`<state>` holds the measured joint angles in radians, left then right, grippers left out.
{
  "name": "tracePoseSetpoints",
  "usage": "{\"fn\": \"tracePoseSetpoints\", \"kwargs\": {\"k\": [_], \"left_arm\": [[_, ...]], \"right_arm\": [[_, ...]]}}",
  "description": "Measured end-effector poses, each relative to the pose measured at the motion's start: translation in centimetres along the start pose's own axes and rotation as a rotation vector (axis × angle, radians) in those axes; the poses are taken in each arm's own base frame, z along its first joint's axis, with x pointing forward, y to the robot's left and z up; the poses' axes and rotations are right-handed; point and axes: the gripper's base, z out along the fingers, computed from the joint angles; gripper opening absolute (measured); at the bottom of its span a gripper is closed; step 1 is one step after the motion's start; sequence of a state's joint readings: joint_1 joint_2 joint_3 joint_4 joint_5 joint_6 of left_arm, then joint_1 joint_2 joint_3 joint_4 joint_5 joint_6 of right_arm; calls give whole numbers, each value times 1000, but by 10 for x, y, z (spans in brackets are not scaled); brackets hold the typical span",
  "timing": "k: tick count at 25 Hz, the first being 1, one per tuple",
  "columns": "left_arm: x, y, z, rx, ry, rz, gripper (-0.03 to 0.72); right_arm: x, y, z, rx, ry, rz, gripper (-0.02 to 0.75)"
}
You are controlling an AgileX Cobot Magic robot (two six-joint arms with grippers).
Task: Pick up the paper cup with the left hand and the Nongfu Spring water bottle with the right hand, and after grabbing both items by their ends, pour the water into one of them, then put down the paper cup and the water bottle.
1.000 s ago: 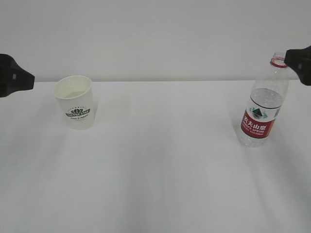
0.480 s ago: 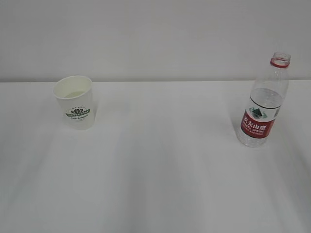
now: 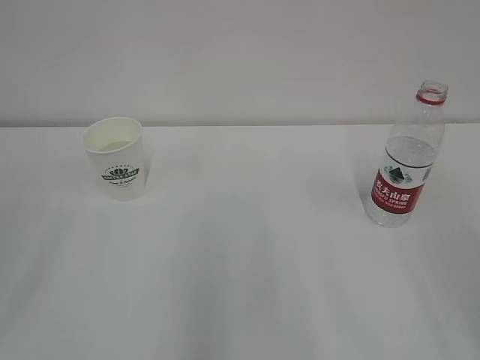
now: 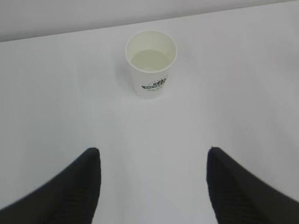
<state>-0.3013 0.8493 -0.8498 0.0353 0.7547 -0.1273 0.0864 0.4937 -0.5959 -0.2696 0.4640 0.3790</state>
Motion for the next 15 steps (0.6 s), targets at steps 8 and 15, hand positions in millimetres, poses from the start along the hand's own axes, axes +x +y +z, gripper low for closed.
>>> {"fn": "tracePoseSetpoints", "kwargs": {"k": [8,15], "left_arm": [[12,2,-30,-2,-10,-3,508],[25,4,-60,4,-49,-8,507]], "right_arm": [[21,3,-14,-60,203,-60,588],[32,6,-33,-131,264,-69,587]]}}
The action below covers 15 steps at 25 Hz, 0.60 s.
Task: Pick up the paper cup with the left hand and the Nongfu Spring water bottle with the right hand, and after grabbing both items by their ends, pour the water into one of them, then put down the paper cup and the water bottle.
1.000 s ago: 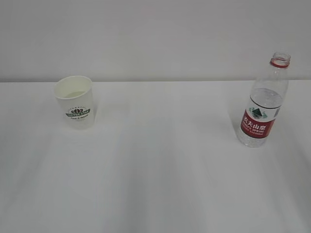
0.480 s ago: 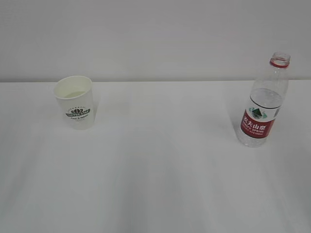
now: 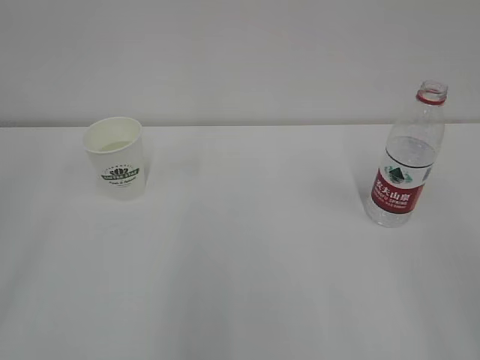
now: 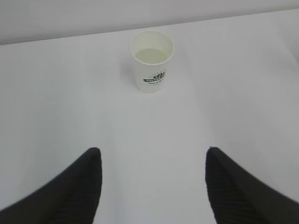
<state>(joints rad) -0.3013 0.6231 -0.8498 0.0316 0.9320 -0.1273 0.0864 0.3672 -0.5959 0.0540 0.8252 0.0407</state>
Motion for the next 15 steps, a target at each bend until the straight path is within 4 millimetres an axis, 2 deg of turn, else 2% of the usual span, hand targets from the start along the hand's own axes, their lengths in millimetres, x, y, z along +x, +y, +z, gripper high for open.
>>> {"fn": "tracePoseSetpoints", "kwargs": {"k": [9,15], "left_arm": [[26,4,-44,5,-48,-6,507],[40,6,-59,5,-56,-8,507]], "right_arm": [[12,2,-50,-20,-67,-16,587],[23,3,-71,-22,-5,-45,588]]}}
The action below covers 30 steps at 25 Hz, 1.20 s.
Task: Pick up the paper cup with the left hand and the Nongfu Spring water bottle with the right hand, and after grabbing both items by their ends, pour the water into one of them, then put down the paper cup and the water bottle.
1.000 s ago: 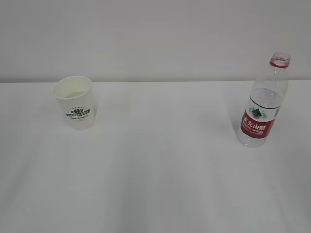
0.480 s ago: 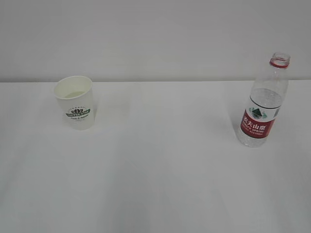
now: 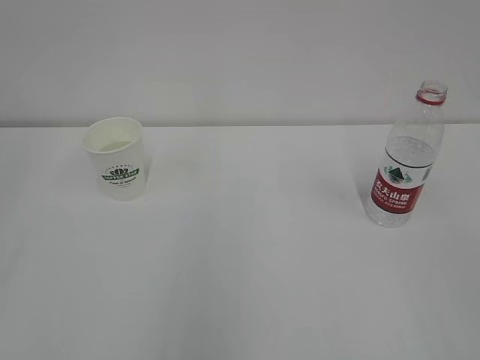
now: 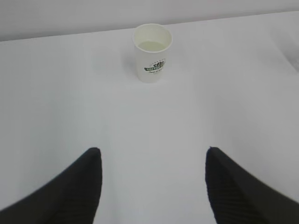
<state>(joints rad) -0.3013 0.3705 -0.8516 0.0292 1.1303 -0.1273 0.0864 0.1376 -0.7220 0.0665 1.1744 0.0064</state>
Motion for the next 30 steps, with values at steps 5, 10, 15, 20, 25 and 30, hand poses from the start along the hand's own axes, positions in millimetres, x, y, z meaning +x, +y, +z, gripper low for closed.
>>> {"fn": "tracePoseSetpoints", "kwargs": {"k": [5,10,15,20,25,30], "left_arm": [[22,2,-7,2,9,-3,507],[44,3,-20,31,-18,-12,507],[56,5,-34,39,-88,-13,506],[66,6,-42,41,-102,-13,505],[72,7,-47,46,-140,-13,496],[75,7,-42,43,-117,-13,480]], "right_arm": [[14,5,-9,-47,41,6,587],[22,10,-20,-109,-18,18,587],[28,11,-26,-121,-56,16,587],[28,11,-26,-121,-56,16,587],[28,12,-26,-122,-56,16,587],[28,11,-26,-120,-56,15,587]]}}
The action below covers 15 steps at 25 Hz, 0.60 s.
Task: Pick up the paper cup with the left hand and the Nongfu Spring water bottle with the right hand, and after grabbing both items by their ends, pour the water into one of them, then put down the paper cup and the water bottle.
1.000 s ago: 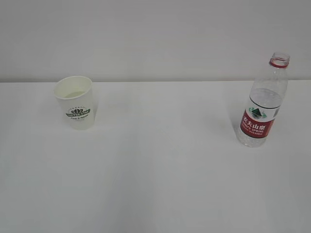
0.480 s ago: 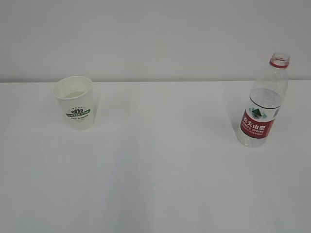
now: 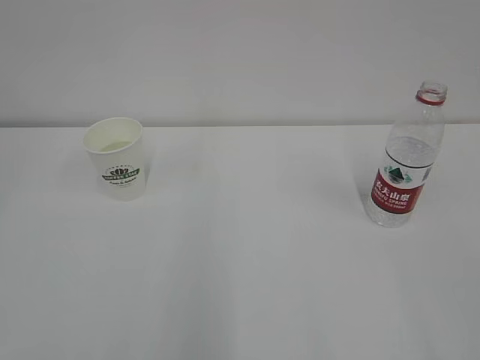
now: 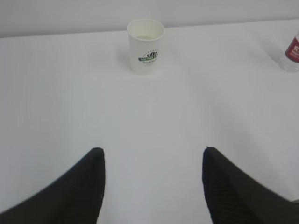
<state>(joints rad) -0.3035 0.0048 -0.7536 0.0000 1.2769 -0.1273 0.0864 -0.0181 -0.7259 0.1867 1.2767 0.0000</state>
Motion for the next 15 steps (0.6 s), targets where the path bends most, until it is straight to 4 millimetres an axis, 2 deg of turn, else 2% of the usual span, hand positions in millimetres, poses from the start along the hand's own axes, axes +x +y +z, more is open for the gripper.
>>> {"fn": "tracePoseSetpoints", "kwargs": {"k": [6,15], "left_arm": [[16,2,25,-13,103,0,475],[28,4,41,-21,166,0,475]], "right_arm": [[0,-1,0,11,0,-9,587],[1,-8,1,90,5,-35,587]]}}
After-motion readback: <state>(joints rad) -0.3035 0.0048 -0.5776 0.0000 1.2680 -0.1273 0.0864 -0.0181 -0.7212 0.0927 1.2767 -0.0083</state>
